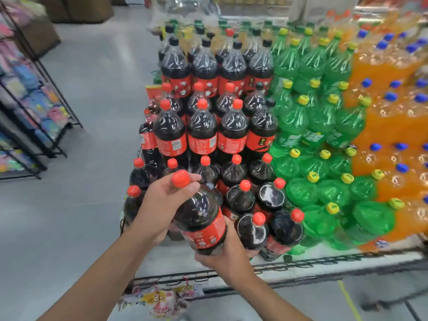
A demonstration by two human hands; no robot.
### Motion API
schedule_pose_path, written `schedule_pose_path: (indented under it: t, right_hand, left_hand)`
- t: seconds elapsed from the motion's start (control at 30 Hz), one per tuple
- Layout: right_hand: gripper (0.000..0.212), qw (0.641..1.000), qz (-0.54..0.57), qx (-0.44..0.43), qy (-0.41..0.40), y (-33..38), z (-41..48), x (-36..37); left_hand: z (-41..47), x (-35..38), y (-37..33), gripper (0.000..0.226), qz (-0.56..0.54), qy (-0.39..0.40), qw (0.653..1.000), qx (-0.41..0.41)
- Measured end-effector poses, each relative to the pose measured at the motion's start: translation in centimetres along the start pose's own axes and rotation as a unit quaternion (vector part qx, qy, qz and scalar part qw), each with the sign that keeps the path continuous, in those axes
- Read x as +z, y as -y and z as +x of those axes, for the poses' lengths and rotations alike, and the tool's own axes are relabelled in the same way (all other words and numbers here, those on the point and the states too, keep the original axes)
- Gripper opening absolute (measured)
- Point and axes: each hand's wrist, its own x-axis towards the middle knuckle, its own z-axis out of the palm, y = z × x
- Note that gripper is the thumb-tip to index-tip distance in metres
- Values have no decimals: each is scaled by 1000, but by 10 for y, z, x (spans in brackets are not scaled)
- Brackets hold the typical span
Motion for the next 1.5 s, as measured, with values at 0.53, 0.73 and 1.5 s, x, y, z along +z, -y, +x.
schedule_pose_path:
  t: [0.53, 0.73, 1.5]
  right_hand:
    - [117, 982, -108, 79, -131, 1, -18, 12]
    - [114, 966, -192, 121, -124, -6, -17, 23]
    - [116, 948, -270, 155, -66, -34, -14, 34]
  left_hand:
    - [12, 17, 83, 27, 140, 177, 971, 78]
    - [12, 18, 109, 31, 144, 166, 974, 58]
    - [26, 9, 144, 27, 261, 204, 942, 49]
